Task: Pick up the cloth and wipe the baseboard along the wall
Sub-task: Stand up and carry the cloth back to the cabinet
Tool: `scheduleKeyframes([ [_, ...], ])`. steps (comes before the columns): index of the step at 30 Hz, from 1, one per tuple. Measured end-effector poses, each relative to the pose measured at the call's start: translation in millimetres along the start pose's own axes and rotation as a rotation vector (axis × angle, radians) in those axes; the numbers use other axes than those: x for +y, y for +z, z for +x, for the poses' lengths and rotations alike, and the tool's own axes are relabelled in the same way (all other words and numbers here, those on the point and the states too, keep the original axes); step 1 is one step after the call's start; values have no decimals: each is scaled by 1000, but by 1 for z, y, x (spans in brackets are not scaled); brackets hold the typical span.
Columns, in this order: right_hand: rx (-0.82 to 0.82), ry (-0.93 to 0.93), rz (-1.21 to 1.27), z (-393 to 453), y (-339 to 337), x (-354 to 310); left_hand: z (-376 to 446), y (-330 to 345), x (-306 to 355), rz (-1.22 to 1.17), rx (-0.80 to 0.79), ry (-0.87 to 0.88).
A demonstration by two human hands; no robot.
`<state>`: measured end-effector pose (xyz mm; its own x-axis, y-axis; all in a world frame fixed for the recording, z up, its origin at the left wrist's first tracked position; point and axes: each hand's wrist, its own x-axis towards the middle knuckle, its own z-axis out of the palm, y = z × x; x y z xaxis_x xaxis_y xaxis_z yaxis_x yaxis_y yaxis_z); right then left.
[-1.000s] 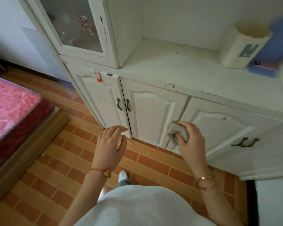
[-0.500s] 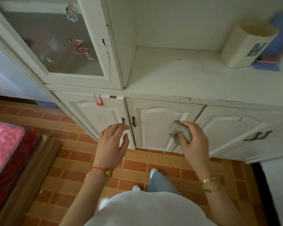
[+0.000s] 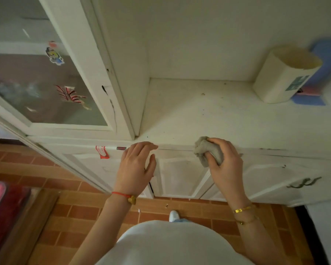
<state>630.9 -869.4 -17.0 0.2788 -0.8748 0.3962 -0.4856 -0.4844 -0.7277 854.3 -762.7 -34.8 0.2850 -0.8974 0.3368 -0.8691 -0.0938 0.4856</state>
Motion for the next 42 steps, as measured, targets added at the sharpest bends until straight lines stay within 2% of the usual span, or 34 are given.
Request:
scheduleKeyframes([
  [10,-30,-35,10,77,19,16,83,33,-16,20,20,34],
  [15,-42,-24,25,92,41,19,103,53,-32,40,-45,26],
  [22,-72,-41,15,124,74,14,113,71,-47,44,-117,23],
  [27,-86,-119,-15,181,108,12,119,83,-55,35,-76,43],
  [31,-130,-206,-48,233,146,17,117,82,-52,9,-57,58],
  [35,-246,-262,-105,275,187,19,116,82,-52,16,-80,47],
  [42,-321,-306,-180,307,234,21,117,83,-53,9,-70,69],
])
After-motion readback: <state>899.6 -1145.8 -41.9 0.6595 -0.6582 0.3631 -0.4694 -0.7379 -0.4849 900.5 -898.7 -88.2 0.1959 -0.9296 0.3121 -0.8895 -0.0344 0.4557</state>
